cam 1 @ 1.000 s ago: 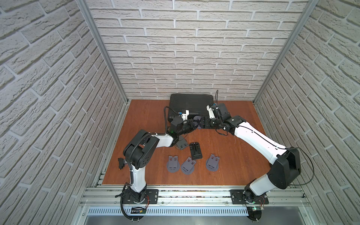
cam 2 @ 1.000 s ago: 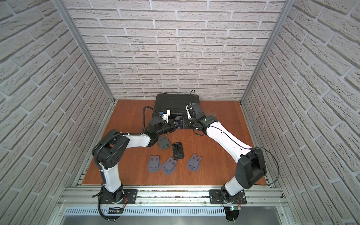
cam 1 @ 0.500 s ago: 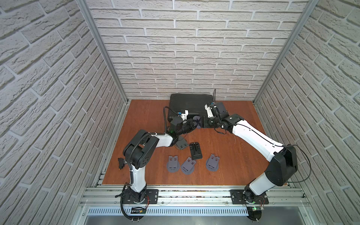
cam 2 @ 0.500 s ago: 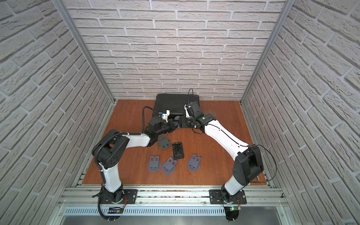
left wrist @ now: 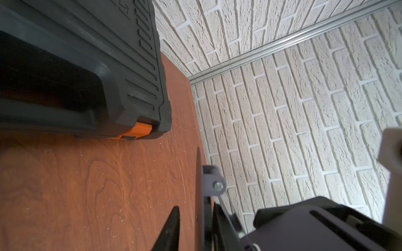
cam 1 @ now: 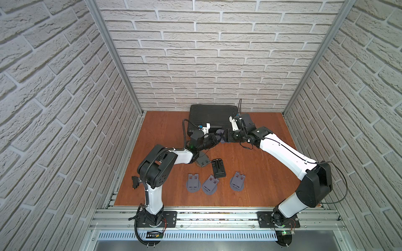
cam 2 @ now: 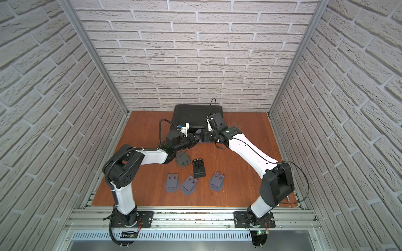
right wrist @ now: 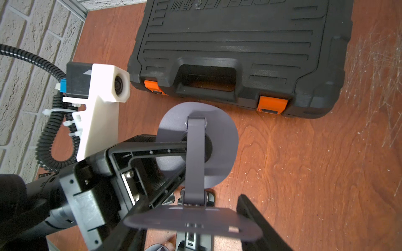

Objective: Open the phone stand

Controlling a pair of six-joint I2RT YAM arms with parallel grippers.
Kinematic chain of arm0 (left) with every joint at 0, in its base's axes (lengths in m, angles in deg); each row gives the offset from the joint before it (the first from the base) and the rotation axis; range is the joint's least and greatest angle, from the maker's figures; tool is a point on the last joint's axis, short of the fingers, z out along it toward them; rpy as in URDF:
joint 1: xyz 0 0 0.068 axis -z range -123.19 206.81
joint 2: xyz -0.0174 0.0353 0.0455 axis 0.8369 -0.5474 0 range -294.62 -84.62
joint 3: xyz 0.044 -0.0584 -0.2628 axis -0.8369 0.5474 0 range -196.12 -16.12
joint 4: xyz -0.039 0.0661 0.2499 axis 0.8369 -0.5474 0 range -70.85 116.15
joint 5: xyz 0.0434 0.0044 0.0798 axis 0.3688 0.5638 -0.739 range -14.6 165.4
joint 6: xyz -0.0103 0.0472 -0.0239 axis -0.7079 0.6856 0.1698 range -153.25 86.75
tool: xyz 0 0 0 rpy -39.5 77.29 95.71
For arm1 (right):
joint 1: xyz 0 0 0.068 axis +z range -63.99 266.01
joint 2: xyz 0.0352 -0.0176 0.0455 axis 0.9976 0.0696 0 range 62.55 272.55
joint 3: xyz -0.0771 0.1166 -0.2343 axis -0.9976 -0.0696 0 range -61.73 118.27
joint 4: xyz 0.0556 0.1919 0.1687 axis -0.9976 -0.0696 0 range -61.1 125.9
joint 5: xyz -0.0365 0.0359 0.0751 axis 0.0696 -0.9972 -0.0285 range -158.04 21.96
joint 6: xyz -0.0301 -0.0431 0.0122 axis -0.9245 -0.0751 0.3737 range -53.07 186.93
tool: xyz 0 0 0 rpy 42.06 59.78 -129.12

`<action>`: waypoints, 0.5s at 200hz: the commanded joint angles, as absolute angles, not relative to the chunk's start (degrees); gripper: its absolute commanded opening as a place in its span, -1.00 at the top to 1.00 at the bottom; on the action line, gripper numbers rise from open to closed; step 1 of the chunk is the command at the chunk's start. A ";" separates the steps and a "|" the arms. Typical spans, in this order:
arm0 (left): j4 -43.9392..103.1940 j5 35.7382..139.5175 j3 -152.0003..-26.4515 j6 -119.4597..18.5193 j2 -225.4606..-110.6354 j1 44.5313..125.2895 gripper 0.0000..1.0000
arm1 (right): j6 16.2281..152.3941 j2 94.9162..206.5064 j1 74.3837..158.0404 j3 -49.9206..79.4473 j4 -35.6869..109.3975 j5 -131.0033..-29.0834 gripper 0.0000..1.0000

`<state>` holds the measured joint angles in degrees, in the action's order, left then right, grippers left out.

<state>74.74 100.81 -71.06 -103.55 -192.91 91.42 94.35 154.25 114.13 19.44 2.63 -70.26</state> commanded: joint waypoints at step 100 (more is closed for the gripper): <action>74.12 101.42 -67.76 -98.83 -187.40 92.15 0.17 | 93.67 155.00 114.14 21.77 1.81 -66.53 0.38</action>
